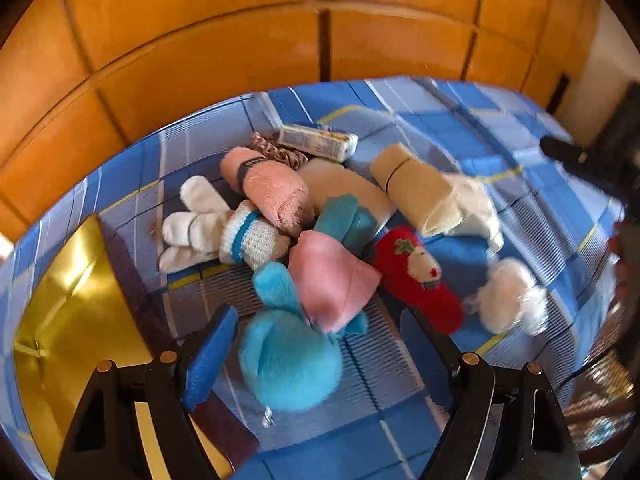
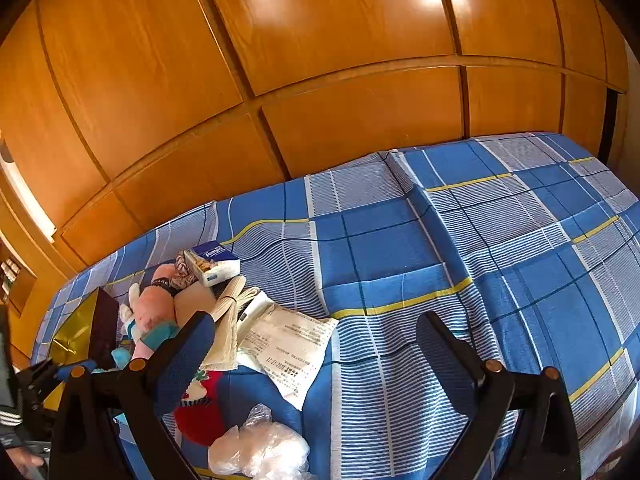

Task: Organize soft objects
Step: 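Grasp the blue plush with pink hood with the left gripper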

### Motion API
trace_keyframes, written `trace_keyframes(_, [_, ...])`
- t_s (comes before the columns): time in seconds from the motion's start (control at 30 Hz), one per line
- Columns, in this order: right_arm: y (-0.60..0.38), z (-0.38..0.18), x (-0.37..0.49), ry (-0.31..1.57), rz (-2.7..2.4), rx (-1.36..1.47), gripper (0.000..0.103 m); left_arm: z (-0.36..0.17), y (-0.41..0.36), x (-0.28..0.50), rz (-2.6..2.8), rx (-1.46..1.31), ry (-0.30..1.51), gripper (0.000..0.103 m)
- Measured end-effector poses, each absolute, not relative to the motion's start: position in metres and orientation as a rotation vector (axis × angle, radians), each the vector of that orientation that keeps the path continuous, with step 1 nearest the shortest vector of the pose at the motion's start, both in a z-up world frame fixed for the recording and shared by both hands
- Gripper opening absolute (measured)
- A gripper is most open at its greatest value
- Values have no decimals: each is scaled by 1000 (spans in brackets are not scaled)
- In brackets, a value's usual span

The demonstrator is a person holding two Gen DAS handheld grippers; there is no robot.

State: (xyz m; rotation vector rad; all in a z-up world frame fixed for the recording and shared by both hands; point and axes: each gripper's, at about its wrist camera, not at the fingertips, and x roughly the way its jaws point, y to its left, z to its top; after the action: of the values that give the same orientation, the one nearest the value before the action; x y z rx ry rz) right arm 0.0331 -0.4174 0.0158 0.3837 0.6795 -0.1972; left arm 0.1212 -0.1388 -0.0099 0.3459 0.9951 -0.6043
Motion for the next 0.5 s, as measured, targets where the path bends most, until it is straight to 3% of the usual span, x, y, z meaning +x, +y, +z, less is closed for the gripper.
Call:
trace_keyframes(0.13, [-417, 15, 34, 684, -195, 382, 103, -27, -152, 131, -635, 454, 1006, 84])
trace_keyframes(0.23, [-419, 14, 34, 687, -196, 387, 103, -38, -160, 134, -654, 511, 1020, 78])
trace_keyframes(0.33, [-419, 14, 34, 689, -197, 386, 103, -47, -168, 134, -666, 561, 1022, 56])
trace_keyframes(0.37, [-419, 13, 35, 690, -198, 385, 103, -49, -169, 134, -660, 574, 1014, 41])
trace_keyframes(0.5, [-419, 11, 38, 707, -190, 380, 103, -49, -166, 138, -618, 576, 983, 30])
